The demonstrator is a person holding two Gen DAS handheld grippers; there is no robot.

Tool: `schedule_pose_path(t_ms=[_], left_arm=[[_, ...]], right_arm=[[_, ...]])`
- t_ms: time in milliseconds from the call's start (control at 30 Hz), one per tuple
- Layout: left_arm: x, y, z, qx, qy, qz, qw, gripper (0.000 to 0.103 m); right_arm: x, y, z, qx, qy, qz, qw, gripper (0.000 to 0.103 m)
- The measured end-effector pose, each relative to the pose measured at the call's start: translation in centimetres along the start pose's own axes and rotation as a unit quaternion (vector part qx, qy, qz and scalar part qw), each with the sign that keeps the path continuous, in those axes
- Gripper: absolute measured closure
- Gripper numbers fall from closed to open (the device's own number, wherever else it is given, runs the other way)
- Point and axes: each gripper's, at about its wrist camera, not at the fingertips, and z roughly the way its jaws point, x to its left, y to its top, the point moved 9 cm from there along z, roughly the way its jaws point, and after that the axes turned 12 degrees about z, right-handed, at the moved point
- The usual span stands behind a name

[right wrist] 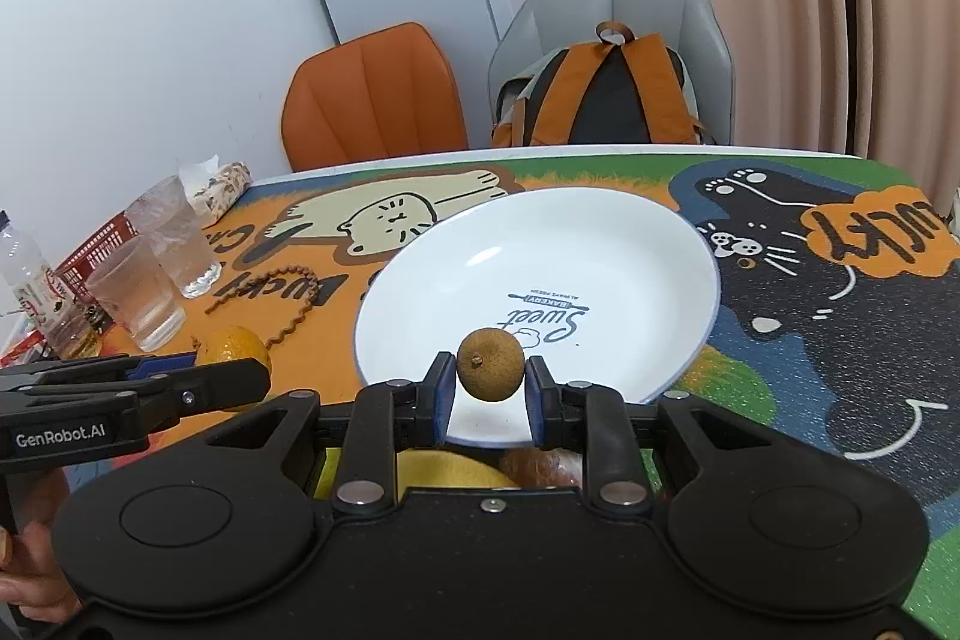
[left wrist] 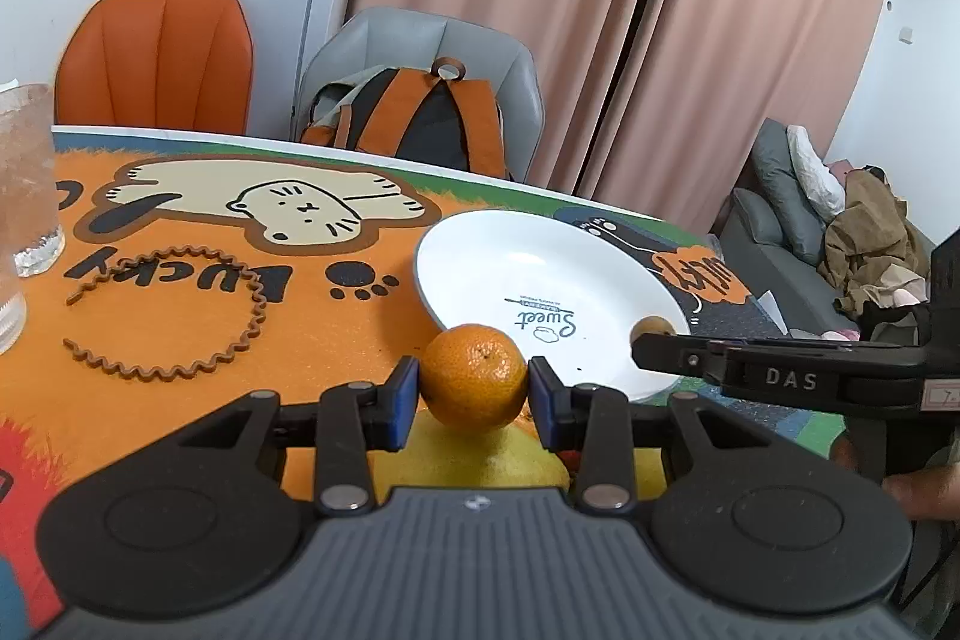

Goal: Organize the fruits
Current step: 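Release the longan onto the white plate with the right tool while the left tool carries the orange, then lower the mandarin orange onto the white plate and open the left tool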

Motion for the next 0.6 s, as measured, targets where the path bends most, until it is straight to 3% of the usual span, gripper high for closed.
schedule_pose_path(t_ms=[267,400,600], left_arm=[[0.0,0.4,0.7,0.004,0.001,0.002,1.0000,0.066],[-0.3,0.8,1.0,0.005,-0.002,0.005,1.0000,0.066],[-1.4,1.4,1.8,0.008,-0.015,0.023,0.9996,0.066]], right_arm=[[-0.4,-0.3,1.4,0.011,-0.014,0.001,1.000,0.074],[-0.9,-0.1,0.7,0.006,-0.017,0.010,1.000,0.065],[-1.8,-0.2,-1.1,-0.008,-0.024,0.017,1.000,0.059]])
